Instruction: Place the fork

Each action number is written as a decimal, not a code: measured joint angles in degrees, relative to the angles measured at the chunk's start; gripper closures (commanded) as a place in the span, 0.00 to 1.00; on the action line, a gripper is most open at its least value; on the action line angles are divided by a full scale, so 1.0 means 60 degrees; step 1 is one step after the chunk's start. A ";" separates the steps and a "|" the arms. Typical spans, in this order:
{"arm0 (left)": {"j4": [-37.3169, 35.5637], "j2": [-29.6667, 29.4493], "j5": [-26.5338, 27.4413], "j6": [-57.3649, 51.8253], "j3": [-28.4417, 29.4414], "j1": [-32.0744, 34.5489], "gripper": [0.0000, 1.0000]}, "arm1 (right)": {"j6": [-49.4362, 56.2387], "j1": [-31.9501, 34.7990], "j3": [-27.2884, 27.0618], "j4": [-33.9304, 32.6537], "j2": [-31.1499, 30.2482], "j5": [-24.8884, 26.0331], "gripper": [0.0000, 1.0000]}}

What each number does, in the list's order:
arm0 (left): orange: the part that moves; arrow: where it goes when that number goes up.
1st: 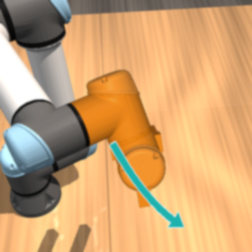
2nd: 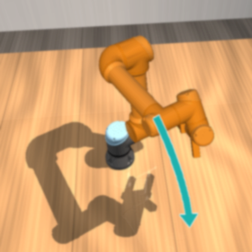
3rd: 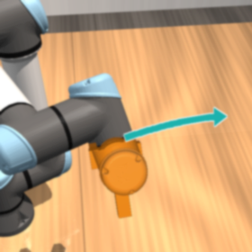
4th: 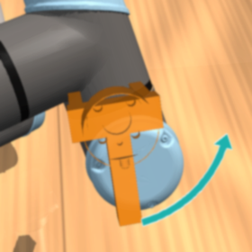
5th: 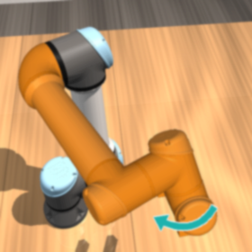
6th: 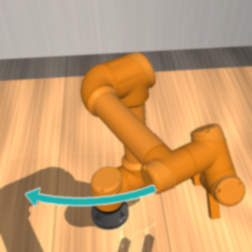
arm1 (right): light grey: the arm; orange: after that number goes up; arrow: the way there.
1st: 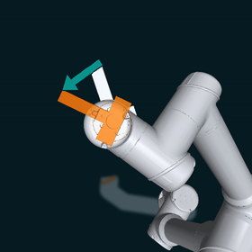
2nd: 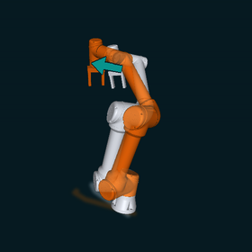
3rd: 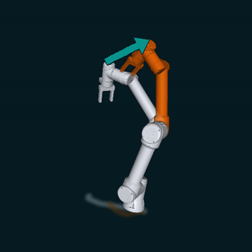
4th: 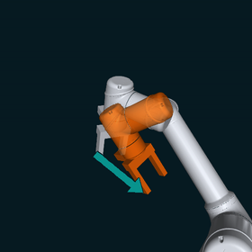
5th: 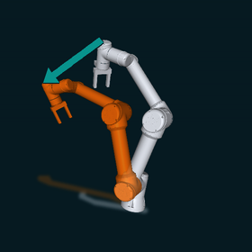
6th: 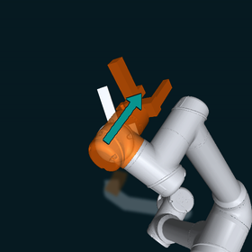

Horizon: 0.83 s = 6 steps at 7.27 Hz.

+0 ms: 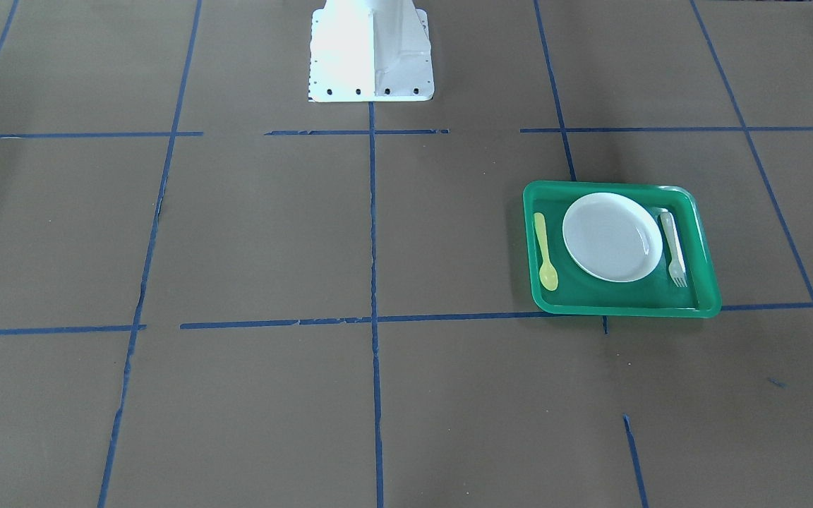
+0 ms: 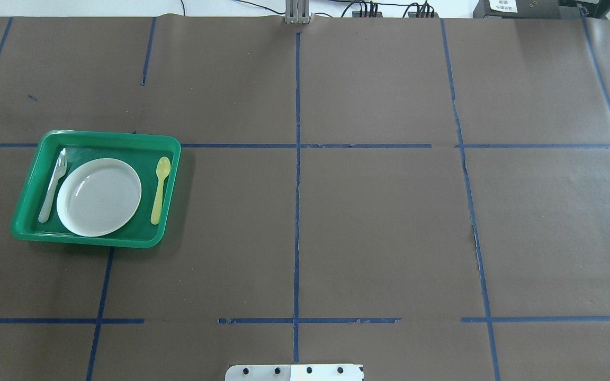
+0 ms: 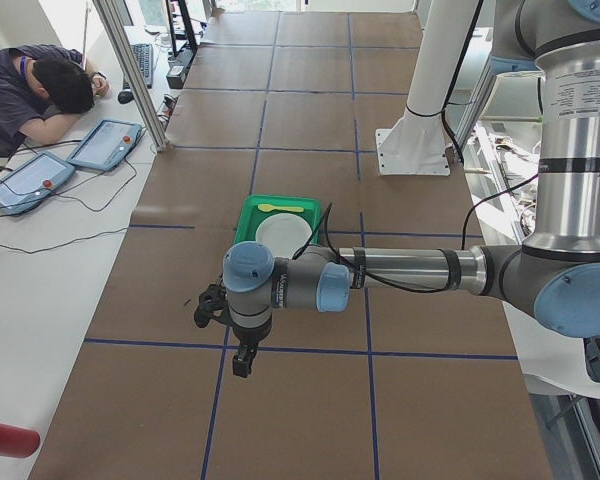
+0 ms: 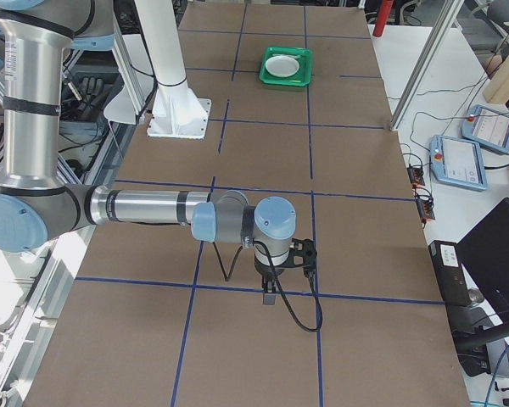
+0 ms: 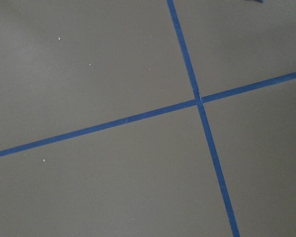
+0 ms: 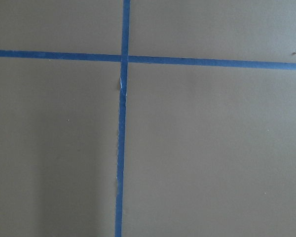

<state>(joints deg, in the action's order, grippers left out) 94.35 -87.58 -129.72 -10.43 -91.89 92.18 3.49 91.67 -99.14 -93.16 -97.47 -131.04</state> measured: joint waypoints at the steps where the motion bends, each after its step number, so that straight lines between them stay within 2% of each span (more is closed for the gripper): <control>1: -0.0091 0.0007 -0.0220 0.0331 0.0022 0.0000 0.00 | 0.0000 0.0000 0.0000 0.0000 0.0000 0.0000 0.00; 3: -0.0242 -0.0008 -0.0576 0.1106 -0.0029 0.0004 0.00 | 0.0000 0.0000 0.0000 0.0000 0.0000 0.0000 0.00; 6: -0.0307 -0.0010 -0.0647 0.1676 -0.0092 0.0003 0.00 | 0.0004 0.0000 0.0000 0.0000 0.0000 -0.0001 0.00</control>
<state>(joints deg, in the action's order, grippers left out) 92.51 -87.64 -133.60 -0.37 -92.44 92.20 3.51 91.67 -99.14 -93.16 -97.47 -131.05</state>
